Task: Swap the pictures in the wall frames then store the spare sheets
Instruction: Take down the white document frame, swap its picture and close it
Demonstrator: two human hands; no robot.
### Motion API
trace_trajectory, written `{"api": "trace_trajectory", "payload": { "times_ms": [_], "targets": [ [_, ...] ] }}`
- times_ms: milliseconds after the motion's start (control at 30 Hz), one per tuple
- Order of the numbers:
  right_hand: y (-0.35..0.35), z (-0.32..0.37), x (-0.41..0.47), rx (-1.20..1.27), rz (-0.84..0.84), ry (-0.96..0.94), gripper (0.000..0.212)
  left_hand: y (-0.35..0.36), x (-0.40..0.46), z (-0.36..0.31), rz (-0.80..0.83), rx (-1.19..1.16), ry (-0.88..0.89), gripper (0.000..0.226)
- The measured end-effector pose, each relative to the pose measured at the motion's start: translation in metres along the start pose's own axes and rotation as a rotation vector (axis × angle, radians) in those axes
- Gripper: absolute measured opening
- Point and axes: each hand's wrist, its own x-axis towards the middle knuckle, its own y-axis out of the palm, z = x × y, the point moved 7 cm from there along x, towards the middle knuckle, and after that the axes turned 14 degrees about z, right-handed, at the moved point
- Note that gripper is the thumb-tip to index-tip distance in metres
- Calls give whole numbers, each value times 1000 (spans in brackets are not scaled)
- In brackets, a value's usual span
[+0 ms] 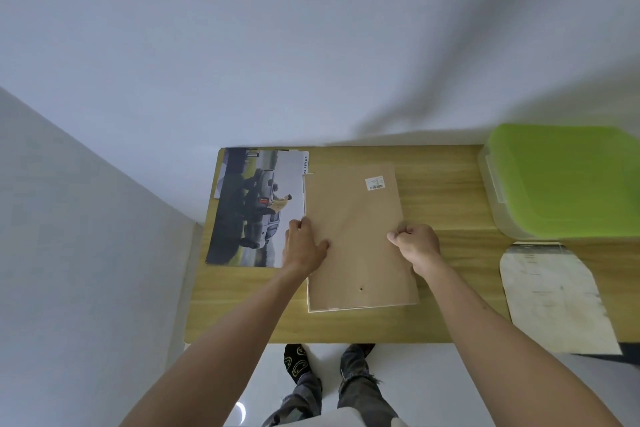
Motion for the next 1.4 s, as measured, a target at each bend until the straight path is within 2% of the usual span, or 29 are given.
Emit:
{"api": "trace_trajectory", "payload": {
  "times_ms": [67,233,500,767,867,1000,1100,1267,1400],
  "targets": [
    [-4,-4,0,50,16,5,24,-1,-3,0,-2,-54,1,70],
    [-8,-11,-4,182,22,-22,10,-2,-7,-3,-5,-138,-6,71],
    [1,-27,-11,290,-1,-8,11,-9,-12,-4,-15,-165,-17,43],
    [-7,-30,-27,347,-87,-85,12,-14,-8,1,-70,-518,-38,45],
    [-18,-33,-33,294,-146,-90,14,-7,-12,-8,-22,-600,41,45],
    [-41,-26,-42,103,-152,-106,42,3,-16,-32,51,-609,119,50],
    [-64,-23,-40,12,-123,-106,53,10,-16,-56,78,-551,159,51],
    [-107,-27,-22,-62,-82,-98,56,33,-11,-100,117,-479,169,51],
    [-141,-37,-6,-121,-87,-106,46,59,-8,-133,104,-414,155,42]
  ]
}}
